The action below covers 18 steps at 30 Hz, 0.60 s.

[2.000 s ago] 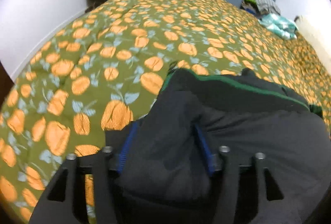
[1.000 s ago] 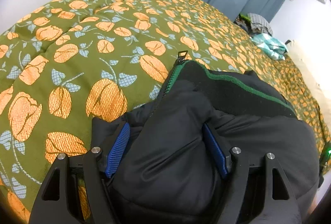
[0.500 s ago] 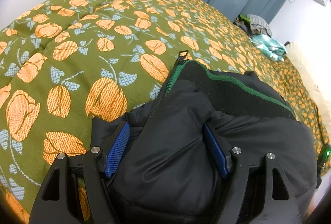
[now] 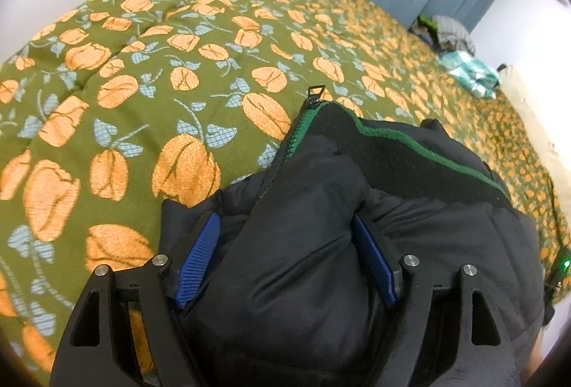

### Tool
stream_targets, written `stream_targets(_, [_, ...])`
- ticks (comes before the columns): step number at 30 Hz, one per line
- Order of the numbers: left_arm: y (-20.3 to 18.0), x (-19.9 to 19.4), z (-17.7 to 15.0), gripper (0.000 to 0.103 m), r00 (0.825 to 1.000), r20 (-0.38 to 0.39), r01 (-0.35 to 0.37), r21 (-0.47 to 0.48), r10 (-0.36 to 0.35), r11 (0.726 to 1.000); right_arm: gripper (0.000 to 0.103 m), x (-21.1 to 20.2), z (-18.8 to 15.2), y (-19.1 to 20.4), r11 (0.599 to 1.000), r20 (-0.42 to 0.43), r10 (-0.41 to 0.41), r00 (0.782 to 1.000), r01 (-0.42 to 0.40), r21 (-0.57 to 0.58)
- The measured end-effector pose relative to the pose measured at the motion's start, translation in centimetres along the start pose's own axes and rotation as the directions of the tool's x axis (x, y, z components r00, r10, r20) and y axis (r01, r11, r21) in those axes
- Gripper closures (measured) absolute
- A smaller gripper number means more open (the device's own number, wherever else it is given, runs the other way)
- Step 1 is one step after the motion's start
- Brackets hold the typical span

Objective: Fold large clothes
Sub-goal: 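Hold the folded hem down on the collar with both tools, then open both tools and press the folded jacket flat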

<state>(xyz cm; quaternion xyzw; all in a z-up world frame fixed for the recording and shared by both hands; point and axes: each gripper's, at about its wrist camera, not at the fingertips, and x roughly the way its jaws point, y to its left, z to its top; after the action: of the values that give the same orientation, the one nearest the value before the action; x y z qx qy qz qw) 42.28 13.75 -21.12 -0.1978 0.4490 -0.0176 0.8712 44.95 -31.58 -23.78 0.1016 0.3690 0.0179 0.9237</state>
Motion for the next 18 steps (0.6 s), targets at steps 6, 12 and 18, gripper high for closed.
stream_targets(6, [-2.1,-6.0,0.4,0.020,1.000,0.013,-0.027,0.090,0.026,0.996,0.059,-1.2,1.7,0.9,0.999,-0.054,-0.043,0.998,0.041,-0.032])
stream_targets(12, [-9.1,-11.7,-0.3,0.009,0.994,0.046,0.080,0.281,-0.096,0.956,0.006,-8.4,2.7,1.5,0.999,0.040,-0.012,0.999,0.013,-0.037])
stream_targets(18, [-16.7,-8.5,-2.0,0.009,0.977,-0.064,0.213,0.399,-0.205,0.892,0.006,-16.7,-1.9,2.7,0.995,0.131,0.052,0.990,-0.039,-0.097])
